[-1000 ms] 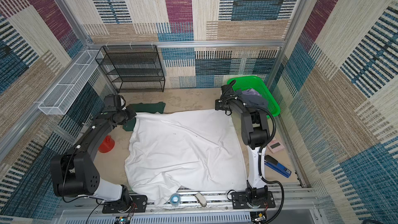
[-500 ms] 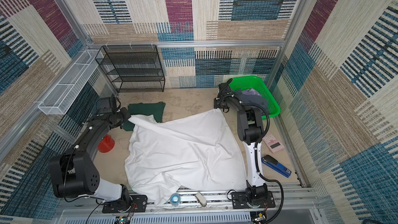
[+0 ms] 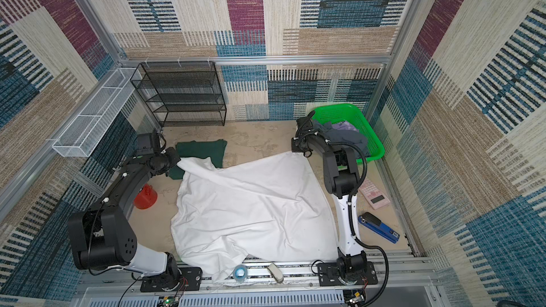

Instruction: Fold and stack the t-shirts

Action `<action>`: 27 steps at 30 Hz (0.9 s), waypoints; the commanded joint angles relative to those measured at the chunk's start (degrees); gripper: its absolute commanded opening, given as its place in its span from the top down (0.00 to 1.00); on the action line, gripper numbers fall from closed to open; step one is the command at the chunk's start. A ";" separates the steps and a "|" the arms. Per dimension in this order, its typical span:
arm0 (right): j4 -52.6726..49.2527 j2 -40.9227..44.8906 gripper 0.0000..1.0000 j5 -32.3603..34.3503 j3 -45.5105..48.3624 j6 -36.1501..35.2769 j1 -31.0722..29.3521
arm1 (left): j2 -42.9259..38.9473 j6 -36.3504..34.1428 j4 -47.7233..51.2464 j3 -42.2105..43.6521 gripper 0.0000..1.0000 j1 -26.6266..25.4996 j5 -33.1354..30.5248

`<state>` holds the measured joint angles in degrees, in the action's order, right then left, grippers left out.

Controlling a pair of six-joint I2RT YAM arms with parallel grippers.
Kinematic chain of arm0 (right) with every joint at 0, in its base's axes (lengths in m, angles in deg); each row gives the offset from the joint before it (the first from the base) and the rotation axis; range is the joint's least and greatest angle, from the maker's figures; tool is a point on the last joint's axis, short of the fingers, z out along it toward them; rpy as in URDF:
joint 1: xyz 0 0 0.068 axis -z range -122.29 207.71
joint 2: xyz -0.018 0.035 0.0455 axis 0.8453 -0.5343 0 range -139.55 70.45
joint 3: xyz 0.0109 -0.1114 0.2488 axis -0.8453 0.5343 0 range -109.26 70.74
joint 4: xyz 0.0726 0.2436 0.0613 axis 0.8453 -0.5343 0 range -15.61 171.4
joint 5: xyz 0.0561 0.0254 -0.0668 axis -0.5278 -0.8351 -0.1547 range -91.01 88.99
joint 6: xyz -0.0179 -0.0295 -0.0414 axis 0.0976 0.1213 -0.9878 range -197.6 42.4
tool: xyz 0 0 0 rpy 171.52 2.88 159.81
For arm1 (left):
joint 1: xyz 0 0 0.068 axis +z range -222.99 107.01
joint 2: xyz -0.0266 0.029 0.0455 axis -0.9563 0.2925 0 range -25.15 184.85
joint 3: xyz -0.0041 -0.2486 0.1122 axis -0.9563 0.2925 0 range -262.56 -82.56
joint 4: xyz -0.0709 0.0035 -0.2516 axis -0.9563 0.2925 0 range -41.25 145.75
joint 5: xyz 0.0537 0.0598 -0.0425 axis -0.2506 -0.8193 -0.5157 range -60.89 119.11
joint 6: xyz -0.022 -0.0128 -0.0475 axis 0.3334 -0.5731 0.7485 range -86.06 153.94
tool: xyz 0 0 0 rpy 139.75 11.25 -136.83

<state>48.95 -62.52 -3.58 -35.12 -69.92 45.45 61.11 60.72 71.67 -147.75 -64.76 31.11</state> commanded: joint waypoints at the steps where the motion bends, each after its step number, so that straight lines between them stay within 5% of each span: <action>1: -1.05 2.00 1.00 1.23 -0.68 -0.40 0.03 | 1.26 -1.24 -0.88 -2.00 1.00 0.12 3.59; 16: 1.90 13.86 1.00 5.22 4.46 -0.44 3.88 | 16.60 -4.88 0.20 -22.07 1.00 0.03 14.99; 27: 4.87 16.44 1.00 17.18 6.81 -2.47 4.61 | 21.55 -4.55 -2.95 -26.60 1.00 -0.03 13.22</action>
<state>50.61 -47.46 8.61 -28.83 -71.10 49.87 82.38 57.97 71.19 -173.24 -64.85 45.54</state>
